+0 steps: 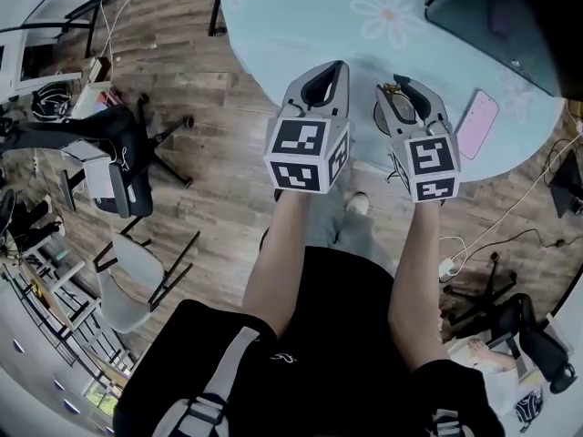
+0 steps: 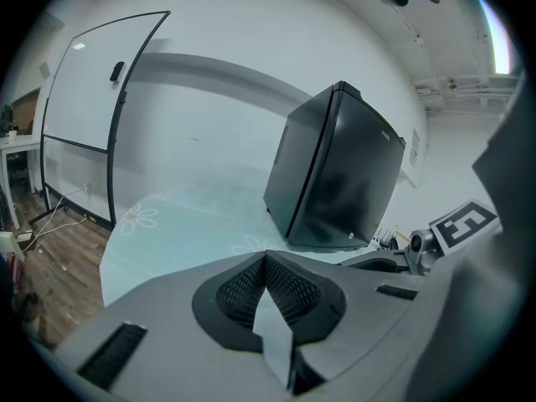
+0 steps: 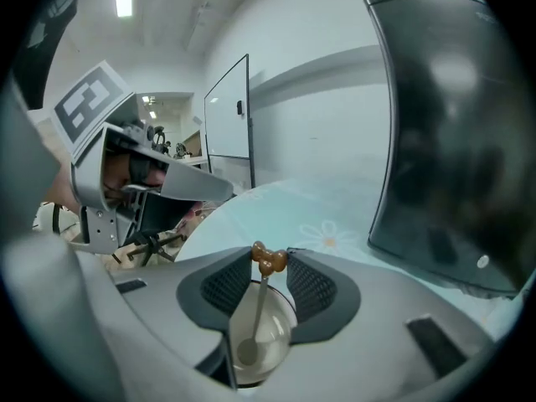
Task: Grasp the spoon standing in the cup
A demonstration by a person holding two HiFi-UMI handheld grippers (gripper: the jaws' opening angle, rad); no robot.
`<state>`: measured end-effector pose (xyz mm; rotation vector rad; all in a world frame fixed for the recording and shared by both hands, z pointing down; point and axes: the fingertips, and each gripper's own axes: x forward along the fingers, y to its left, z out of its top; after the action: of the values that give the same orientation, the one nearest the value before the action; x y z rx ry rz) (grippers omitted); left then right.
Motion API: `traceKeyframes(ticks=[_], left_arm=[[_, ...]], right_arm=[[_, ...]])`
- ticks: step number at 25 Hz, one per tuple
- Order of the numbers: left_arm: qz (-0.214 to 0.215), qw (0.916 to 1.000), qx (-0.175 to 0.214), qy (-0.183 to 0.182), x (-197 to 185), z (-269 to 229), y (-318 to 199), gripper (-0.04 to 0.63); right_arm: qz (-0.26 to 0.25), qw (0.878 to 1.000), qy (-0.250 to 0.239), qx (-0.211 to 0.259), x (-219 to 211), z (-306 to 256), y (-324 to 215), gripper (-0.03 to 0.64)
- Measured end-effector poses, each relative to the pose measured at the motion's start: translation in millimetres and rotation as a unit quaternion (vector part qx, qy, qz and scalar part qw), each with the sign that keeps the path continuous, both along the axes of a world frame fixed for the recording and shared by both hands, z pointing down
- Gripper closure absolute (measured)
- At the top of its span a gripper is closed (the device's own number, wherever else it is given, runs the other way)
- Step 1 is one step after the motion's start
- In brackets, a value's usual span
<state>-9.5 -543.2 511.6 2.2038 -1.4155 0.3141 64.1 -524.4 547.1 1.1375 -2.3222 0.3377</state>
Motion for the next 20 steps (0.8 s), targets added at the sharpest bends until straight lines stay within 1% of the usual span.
traceKeyframes(ticks=[11,20], left_arm=[[0.009,0.9999,0.007,0.003,5,-8,1,0.594],[0.013,0.9996,0.026,0.003,13,-27,12,0.594]], right_arm=[[0.017,1.0,-0.004,0.011,6,-9,11,0.483],[0.026,0.998,-0.02,0.047,9,-37,20,0.485]])
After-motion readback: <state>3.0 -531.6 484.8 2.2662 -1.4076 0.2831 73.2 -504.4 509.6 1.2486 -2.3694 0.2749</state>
